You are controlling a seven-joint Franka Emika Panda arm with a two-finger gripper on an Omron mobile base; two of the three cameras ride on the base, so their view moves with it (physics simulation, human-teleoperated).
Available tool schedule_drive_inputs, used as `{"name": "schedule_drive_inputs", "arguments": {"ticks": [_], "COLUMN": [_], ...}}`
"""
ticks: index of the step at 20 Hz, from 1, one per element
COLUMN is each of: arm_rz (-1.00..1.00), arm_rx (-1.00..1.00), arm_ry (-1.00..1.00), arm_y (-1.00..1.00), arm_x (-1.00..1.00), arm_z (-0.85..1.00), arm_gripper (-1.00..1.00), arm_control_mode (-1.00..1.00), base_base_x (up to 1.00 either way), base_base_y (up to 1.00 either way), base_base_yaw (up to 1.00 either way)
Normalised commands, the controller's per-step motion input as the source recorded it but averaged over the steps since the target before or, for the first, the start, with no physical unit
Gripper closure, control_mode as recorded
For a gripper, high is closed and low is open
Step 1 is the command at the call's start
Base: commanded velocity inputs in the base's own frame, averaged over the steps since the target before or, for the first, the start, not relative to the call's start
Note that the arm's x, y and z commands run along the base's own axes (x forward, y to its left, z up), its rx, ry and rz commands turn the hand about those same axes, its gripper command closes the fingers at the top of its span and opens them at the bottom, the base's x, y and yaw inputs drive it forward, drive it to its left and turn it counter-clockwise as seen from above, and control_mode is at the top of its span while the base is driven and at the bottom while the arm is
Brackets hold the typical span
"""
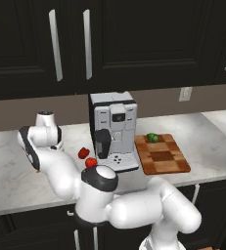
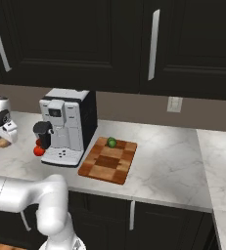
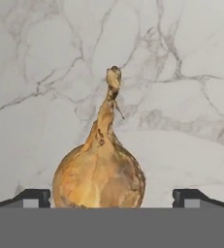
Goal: Place the avocado, onion, tomato, and bell pepper on the cutting board.
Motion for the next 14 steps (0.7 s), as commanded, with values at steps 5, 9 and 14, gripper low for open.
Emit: {"name": "schedule_drive_inputs", "arguments": {"ticks": [5, 9, 14], "arm_rz": [-0.03, -0.05, -0.07], "arm_rx": [0.0, 0.0, 0.0], "arm_ry": [0.0, 0.02, 0.08], "arm_y": [0.26, 0.02, 0.0], "arm_x": [0.15, 0.0, -0.05], "arm_z": [-0.03, -0.32, -0.41], "arm_gripper": [-1.0, -1.0, -1.0], "arm_control_mode": [-1.0, -1.0, -1.0], "base_base_x": [0.0, 0.0, 0.0], "base_base_y": [0.0, 0.0, 0.0], "base_base_yaw": [0.0, 0.0, 0.0]}}
